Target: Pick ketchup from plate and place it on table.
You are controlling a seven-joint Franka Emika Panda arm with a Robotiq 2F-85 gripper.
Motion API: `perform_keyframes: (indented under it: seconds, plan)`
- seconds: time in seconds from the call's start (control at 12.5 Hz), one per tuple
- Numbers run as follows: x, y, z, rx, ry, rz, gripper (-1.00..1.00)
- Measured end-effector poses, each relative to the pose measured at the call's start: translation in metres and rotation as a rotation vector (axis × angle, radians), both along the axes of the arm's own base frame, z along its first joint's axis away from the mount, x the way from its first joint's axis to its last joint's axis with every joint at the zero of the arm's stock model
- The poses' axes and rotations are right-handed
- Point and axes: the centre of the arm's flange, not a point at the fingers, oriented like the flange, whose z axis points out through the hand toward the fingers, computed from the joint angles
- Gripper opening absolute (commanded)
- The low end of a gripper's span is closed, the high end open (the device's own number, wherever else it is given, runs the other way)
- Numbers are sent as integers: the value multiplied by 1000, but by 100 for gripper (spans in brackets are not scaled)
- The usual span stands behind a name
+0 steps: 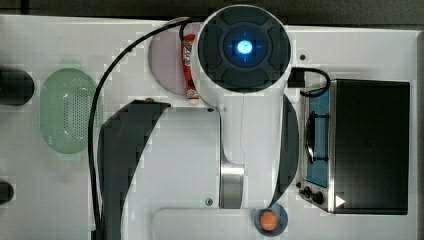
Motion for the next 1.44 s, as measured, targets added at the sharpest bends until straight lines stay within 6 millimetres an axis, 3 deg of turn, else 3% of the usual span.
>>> perform_keyframes:
  seconds: [0.08,0.24,0.4,0.56,0.72,0.88,1.04,1.2,1.44]
  plan:
    - [-16,2,-1,24,92,-9,60]
    - [-35,3,24,29,94,-19,99]
    - [-50,4,53,21,50,-28,100]
    - [-51,3,74,19,0,-30,100]
    - [-44,4,71,26,-3,-30,100]
    - [-24,4,46,22,14,-27,100]
    - [7,4,2,29,45,-27,100]
    - [34,3,-60,35,102,-29,100]
    - [55,6,-148,45,179,7,100]
